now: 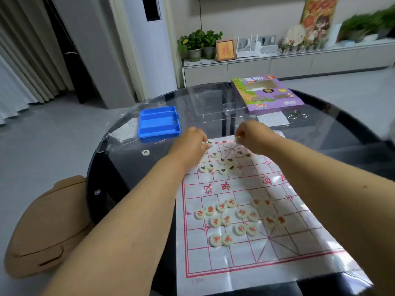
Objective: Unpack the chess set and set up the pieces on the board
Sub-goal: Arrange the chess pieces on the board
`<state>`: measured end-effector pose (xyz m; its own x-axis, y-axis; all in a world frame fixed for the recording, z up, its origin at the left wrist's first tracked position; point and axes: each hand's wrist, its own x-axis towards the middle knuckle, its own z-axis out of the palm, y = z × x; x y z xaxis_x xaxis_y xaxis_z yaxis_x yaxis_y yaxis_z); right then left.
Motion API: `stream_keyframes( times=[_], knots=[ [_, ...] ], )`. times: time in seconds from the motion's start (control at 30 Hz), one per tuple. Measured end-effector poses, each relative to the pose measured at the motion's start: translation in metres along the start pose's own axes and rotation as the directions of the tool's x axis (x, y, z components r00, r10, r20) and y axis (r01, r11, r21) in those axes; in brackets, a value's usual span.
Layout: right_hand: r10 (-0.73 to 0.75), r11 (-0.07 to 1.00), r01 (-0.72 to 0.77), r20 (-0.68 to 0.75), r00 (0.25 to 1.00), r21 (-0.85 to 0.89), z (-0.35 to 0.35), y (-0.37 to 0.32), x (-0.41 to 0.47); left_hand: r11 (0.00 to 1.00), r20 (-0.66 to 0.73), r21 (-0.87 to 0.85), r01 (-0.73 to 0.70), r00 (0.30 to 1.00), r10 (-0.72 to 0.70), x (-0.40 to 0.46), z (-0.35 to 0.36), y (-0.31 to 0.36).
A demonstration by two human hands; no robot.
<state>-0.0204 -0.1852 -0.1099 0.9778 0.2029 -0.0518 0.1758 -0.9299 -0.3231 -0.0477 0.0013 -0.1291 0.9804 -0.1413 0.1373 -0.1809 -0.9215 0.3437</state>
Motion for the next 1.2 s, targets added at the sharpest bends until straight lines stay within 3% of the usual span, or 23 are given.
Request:
stream_keyframes(
  times=[0.23, 0.43, 0.6, 0.73, 0.83, 0.93, 1.2],
  knots=[
    [0.034, 0.999, -0.034, 0.002, 0.999, -0.032, 0.002, 0.030, -0.007, 0.996, 0.064, 0.083, -0.045, 0.997, 0.039, 0.025, 0.028, 0.041],
    [0.035, 0.999, -0.034, -0.017, 0.999, 0.042, -0.002, 0.035, -0.003, 0.996, 0.077, 0.066, -0.056, 0.996, 0.051, 0.026, 0.032, 0.040],
    [0.016, 0.999, -0.014, -0.055, 0.998, 0.037, -0.005, 0.025, -0.004, 1.000, -0.013, -0.018, -0.013, 1.000, 0.012, 0.019, 0.015, 0.015],
    [-0.020, 0.999, 0.022, -0.088, 0.996, 0.024, 0.000, 0.008, -0.003, 0.990, -0.173, -0.037, 0.133, 0.975, -0.137, 0.001, -0.011, -0.034],
    [-0.047, 0.999, 0.049, -0.081, 0.996, 0.022, 0.004, -0.005, -0.002, 0.944, -0.287, -0.027, 0.328, 0.902, -0.322, -0.018, -0.022, -0.080],
    [-0.067, 0.997, 0.072, -0.098, 0.993, 0.041, 0.010, -0.014, -0.002, 0.890, -0.233, 0.026, 0.455, 0.868, -0.438, -0.032, -0.021, -0.112],
    [-0.075, 0.993, 0.088, -0.153, 0.985, 0.077, 0.006, -0.008, -0.017, 0.887, -0.197, -0.001, 0.462, 0.869, -0.454, -0.030, -0.013, -0.116]
  ],
)
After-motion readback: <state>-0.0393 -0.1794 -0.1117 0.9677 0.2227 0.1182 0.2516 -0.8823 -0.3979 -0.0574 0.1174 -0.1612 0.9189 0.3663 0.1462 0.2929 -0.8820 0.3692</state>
